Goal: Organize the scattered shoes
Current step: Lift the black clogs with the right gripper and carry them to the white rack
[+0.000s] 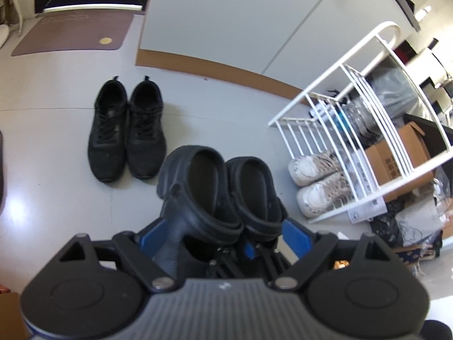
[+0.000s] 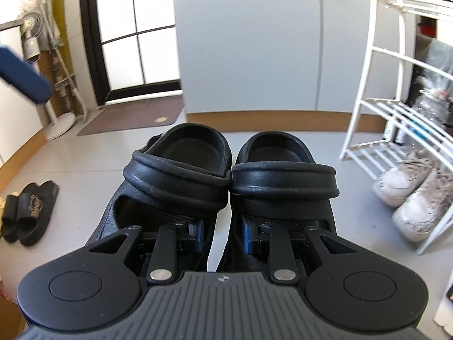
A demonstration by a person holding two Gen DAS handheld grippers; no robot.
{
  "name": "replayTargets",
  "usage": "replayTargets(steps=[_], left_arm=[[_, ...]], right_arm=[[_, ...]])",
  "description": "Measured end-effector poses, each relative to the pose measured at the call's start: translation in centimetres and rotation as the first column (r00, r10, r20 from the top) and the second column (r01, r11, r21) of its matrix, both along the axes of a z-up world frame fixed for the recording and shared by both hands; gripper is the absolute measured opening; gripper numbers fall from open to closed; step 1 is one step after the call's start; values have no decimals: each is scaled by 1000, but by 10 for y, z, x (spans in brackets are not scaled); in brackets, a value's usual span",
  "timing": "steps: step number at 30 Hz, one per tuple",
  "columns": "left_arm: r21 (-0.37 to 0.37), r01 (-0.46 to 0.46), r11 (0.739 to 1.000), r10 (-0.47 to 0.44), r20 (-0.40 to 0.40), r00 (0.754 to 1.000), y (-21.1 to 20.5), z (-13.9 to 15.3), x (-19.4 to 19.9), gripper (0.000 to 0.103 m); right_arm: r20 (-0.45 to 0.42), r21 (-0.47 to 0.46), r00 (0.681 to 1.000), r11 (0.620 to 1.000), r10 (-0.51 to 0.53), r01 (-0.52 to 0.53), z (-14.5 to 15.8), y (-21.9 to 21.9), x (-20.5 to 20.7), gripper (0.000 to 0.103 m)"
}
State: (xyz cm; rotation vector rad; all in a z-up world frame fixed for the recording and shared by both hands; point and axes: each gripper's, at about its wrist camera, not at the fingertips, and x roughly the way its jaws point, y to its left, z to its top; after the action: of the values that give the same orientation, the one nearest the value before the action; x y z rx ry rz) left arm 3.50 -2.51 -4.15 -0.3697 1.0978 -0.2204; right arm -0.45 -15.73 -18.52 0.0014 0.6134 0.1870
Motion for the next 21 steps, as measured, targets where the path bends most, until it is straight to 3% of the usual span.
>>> replayTargets(steps=[21], left_arm=[[-3, 48, 999, -48, 81, 996, -16, 25, -13, 90]], right_arm=[[20, 33, 964, 964, -266, 265, 33, -112, 33, 28]])
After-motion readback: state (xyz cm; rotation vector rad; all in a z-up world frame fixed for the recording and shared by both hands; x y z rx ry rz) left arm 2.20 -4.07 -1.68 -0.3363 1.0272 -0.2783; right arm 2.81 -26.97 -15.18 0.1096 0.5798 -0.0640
